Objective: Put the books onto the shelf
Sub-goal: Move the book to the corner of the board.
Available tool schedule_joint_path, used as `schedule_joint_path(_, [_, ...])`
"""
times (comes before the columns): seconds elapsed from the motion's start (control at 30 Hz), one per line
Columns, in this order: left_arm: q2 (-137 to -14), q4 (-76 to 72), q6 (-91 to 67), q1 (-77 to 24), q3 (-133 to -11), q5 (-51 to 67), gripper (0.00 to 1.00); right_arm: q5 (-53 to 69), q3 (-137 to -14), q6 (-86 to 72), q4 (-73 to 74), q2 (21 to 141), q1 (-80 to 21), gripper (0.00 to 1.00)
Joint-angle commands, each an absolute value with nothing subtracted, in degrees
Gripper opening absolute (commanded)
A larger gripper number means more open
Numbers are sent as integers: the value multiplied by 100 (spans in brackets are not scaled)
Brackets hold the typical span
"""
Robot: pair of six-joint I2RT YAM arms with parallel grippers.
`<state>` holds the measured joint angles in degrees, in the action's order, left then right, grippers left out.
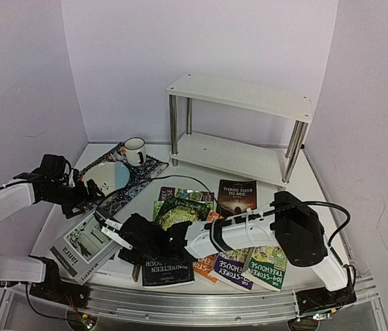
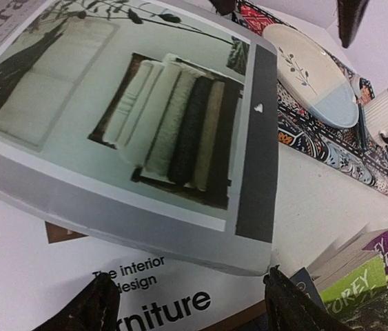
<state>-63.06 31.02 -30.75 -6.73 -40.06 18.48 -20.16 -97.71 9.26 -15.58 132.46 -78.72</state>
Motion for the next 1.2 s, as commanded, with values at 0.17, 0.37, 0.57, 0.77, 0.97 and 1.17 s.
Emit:
schedule_joint_path(0.17, [-6406,2782,-3387,-650,-3679,2222,98,-1529,-9929,255,-1652,13201,-7451,72])
schedule_joint_path(0.37, [-6551,1833,-3686,-670,-3345,3286,87,-1635,-9929,92,-1652,13191,-7256,71])
schedule_joint_path(0.57, [-6418,1689,-3732,-689,-3491,3270,82,-1796,-9645,44,-1651,12952,-7057,70])
schedule_joint_path(0.77, [-6535,1630,-3634,-694,-3626,3436,78,-1944,-9387,44,-1643,12590,-7022,70])
schedule_joint_path(0.97, [-6572,1294,-3672,-700,-3608,4014,78,-1876,-8593,48,-1905,11672,-7025,70])
schedule_joint_path(1.17, [-6541,876,-3841,-798,-3625,4673,79,-1954,-7419,-165,-2062,10587,-7041,70])
